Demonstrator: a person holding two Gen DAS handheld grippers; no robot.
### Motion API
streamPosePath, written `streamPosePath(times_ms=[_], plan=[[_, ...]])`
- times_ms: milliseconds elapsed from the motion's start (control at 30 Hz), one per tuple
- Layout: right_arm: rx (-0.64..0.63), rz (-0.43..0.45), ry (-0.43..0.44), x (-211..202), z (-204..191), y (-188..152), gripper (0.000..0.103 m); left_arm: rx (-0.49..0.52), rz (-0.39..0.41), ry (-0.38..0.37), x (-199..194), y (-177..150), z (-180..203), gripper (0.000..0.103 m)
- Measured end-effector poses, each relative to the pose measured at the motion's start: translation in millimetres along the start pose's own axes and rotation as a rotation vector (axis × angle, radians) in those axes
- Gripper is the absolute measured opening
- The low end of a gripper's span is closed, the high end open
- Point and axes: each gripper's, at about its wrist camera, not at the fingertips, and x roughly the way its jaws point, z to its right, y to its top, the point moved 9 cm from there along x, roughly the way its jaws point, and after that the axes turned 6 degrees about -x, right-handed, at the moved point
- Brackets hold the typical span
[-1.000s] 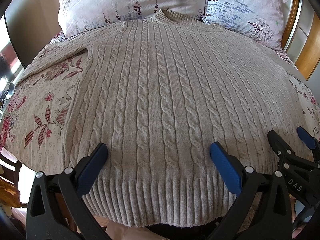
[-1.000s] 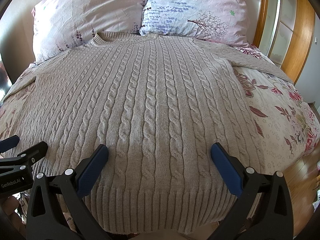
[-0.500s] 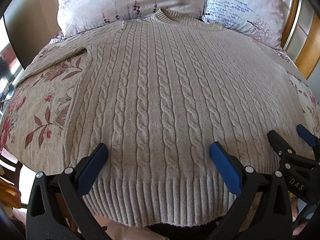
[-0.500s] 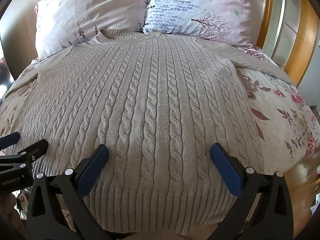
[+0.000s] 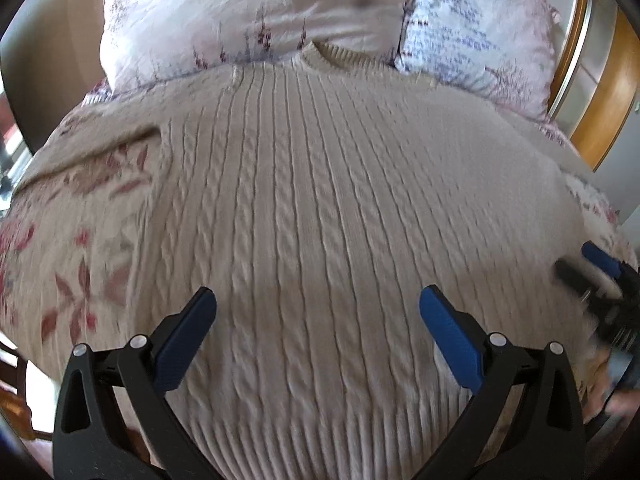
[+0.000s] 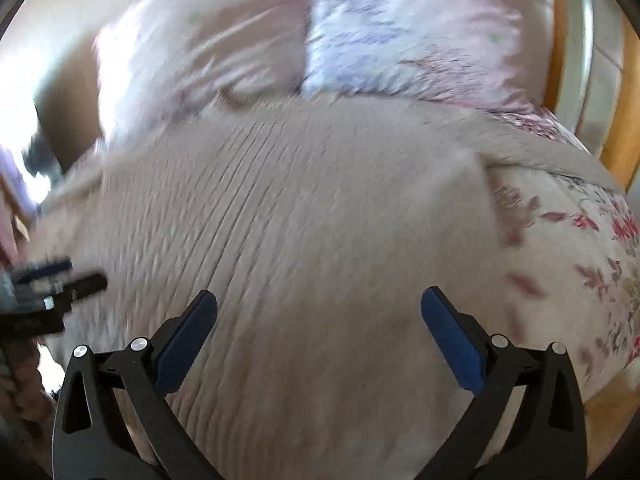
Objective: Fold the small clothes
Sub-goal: 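Move the right tool to the sweater sleeve and close on its cuff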
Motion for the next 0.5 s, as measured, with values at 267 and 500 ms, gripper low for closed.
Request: streamPosePath(times_ms=[267,500], plan=[[0.44,0.045,-0.023,4,162,77,0.082,0.046,0.107,-0.062,-4,69,-7,0.101],[0.836,-0.027,-0.051,45,271,64,0.06,-0.019,0.074,-0.092,20,104,-18,0.101]])
